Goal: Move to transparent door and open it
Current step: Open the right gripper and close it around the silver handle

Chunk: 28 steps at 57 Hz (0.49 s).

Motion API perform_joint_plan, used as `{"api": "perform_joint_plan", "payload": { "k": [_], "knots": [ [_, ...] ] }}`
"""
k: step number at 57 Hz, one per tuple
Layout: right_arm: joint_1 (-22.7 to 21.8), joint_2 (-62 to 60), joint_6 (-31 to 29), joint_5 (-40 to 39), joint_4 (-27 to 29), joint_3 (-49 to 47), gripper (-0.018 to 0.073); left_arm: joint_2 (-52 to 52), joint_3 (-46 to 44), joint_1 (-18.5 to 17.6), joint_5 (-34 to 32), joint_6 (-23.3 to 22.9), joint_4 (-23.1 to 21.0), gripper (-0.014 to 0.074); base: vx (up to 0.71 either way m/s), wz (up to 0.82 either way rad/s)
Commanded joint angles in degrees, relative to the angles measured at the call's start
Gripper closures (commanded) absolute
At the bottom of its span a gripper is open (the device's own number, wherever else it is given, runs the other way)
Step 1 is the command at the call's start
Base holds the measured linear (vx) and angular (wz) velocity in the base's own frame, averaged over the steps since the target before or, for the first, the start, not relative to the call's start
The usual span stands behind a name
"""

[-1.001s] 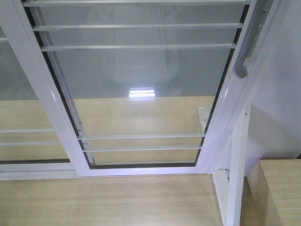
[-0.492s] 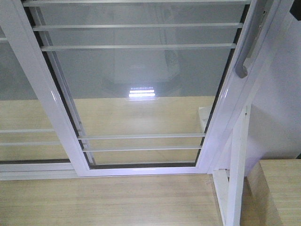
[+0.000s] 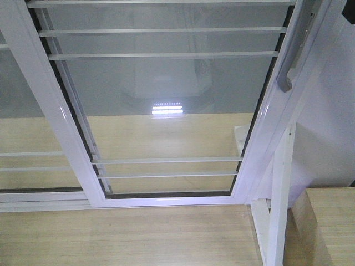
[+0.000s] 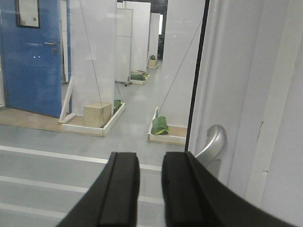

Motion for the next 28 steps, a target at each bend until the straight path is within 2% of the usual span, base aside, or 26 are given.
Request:
{"api": "perform_joint_plan", "payload": {
  "k": [1,6,12,19,28],
  "knots": [
    [-0.3,-0.6,-0.5,-4.2,-0.3,-2.0,0.0140,-0.6,-2.3,-0.1,-4.8,-0.5,-0.7,0.0267,0.00,0.00],
    [-0.3,-0.6,-0.5,-4.3,-0.3,-2.0,0.0012,-0.6,-2.3,-0.1,-4.7,-0.5,-0.7,0.0176,0.00,0.00],
    [-0.3,-0.6,-0.3,-4.2,0.1,-2.0,-0.0081,-0.6,-2.3,-0.1,-4.7,-0.5,-0.7,0.0109,0.00,0.00],
    [-0.3,0.9,1.3,-4.0,0.1,-2.0,-0.0094,-0.6,-2.3,-0.1,-4.8,-0.5,-0.7,0.0090,0.00,0.00],
    [-0.4,5.5,1.0,-1.6,-0.1,-2.0,-0.0060,-0.6,-2.3,-0.1,-4.8,-0.5,-0.7,0.0090,0.00,0.00]
  ]
}}
